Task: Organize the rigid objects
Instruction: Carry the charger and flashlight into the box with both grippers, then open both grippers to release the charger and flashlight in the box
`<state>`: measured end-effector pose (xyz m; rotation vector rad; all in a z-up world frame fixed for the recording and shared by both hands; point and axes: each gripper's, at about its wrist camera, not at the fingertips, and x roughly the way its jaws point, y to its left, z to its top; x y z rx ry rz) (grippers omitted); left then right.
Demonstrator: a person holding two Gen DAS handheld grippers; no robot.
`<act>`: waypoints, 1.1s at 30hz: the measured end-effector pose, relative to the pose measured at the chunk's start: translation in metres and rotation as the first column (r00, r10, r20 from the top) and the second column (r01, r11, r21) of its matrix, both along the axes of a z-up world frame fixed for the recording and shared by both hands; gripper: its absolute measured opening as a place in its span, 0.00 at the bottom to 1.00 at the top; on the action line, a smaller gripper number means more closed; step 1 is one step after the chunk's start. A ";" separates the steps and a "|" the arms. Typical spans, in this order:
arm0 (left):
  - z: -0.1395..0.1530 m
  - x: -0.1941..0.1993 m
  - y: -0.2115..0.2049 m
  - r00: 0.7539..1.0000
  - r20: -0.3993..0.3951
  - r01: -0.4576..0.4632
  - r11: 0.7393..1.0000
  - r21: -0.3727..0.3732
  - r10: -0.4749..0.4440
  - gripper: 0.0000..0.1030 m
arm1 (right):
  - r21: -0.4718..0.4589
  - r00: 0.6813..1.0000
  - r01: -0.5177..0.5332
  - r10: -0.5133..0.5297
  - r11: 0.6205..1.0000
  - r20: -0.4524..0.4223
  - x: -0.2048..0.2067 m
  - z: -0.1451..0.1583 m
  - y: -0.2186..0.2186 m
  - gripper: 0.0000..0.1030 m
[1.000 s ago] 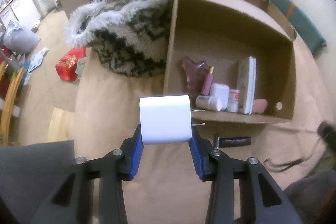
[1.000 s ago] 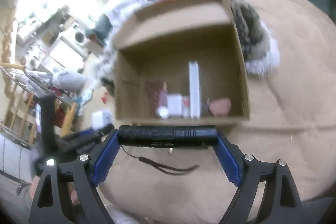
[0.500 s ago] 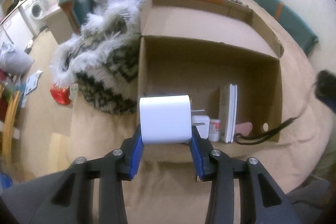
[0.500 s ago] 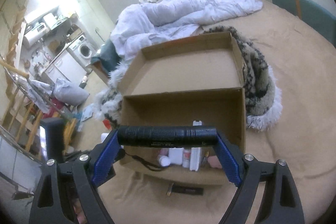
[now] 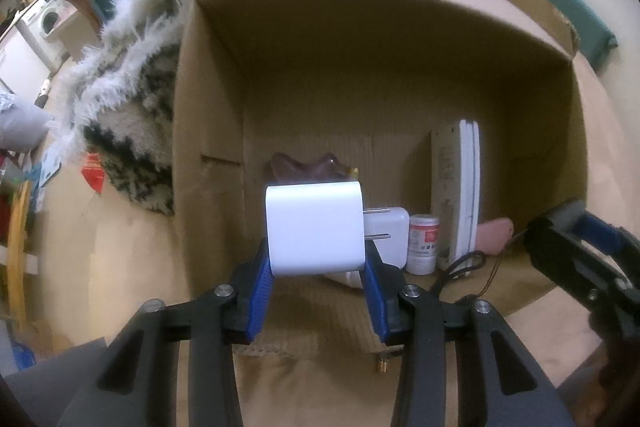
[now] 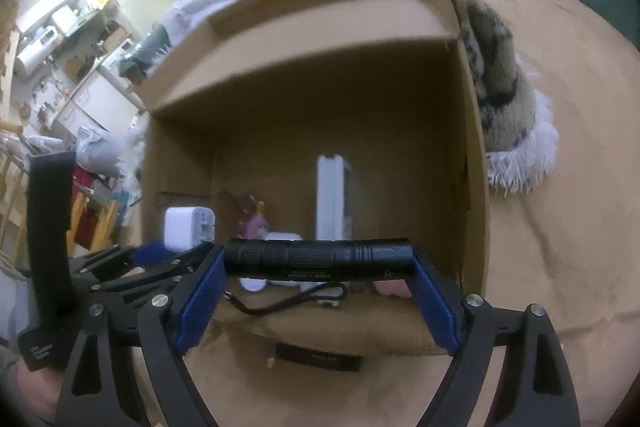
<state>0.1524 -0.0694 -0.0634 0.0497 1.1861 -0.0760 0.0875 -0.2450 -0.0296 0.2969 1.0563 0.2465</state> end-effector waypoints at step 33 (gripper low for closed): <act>-0.027 0.002 0.009 1.000 0.014 -0.024 1.000 0.017 0.024 0.37 | -0.098 0.992 -0.079 0.068 0.992 -0.109 0.018 -0.036 0.022 0.90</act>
